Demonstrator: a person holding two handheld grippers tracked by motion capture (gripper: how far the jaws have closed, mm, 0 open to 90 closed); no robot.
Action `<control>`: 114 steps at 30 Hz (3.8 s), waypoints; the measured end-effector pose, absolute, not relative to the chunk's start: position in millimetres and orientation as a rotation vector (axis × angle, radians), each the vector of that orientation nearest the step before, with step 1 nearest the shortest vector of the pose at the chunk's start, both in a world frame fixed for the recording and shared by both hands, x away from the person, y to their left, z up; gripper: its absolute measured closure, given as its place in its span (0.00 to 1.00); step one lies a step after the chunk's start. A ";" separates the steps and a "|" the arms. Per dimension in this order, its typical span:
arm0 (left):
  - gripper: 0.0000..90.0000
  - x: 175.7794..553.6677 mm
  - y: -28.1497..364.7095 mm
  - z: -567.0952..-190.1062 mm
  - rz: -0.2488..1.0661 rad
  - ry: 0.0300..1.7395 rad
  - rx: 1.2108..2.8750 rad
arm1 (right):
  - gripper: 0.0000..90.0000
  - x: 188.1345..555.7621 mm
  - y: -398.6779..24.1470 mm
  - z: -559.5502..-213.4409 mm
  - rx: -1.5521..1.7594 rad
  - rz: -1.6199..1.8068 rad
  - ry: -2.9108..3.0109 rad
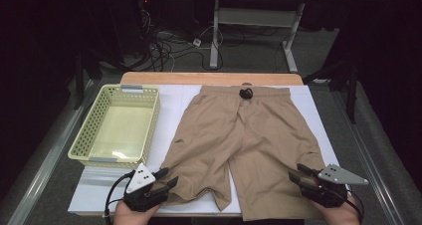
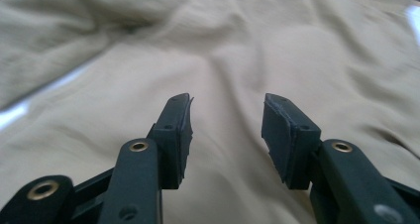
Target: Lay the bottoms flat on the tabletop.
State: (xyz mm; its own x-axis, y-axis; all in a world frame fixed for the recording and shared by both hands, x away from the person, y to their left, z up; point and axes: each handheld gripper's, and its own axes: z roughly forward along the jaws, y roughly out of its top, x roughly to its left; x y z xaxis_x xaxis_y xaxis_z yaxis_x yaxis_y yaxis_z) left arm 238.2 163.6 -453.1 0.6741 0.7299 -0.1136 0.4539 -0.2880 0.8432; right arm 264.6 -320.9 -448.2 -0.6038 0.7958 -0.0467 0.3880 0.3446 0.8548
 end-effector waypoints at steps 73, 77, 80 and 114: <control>0.90 227.1 42.9 -486.9 0.261 0.490 2.307 | 0.67 237.0 -189.5 -485.3 0.868 1.023 2.422; 0.90 226.4 42.7 -487.2 0.266 0.492 2.305 | 0.82 234.7 -191.3 -486.4 0.855 1.019 2.404; 0.90 225.8 42.8 -487.5 0.272 0.496 2.300 | 0.99 234.5 -191.7 -486.7 0.839 0.987 2.377; 0.47 207.3 67.9 -474.5 0.217 0.580 2.288 | 1.00 215.2 -252.4 -428.9 0.865 1.270 2.094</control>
